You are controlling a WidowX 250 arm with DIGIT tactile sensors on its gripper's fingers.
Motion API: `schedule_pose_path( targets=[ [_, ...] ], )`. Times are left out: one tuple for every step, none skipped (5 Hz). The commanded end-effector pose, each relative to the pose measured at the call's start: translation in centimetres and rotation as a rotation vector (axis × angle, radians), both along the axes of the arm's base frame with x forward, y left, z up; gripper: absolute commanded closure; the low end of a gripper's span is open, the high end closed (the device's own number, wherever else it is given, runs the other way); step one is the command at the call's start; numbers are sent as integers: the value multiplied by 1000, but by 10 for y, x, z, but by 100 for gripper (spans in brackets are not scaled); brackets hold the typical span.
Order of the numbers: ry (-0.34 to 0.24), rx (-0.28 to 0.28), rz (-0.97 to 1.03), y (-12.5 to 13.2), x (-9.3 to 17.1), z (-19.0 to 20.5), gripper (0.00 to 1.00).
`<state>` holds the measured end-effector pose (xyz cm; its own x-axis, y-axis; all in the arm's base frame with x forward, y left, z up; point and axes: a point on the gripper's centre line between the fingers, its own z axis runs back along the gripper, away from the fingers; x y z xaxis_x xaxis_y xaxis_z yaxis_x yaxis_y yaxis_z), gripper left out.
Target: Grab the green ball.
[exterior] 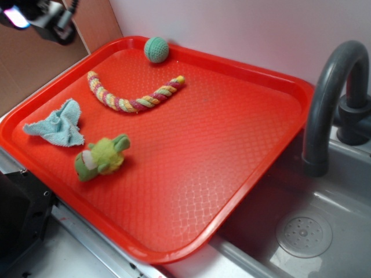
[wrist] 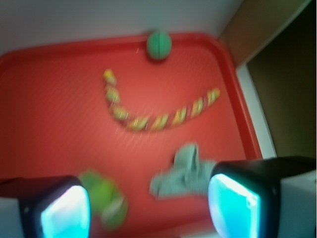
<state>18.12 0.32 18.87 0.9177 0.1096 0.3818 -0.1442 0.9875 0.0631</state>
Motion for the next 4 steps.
schedule_pose_path(
  targets=[
    [-115, 50, 24, 56, 75, -49, 0],
    [-107, 71, 71, 72, 101, -74, 0],
    [-86, 63, 46, 73, 123, -93, 0],
    [-107, -13, -13, 67, 149, -104, 0]
  ],
)
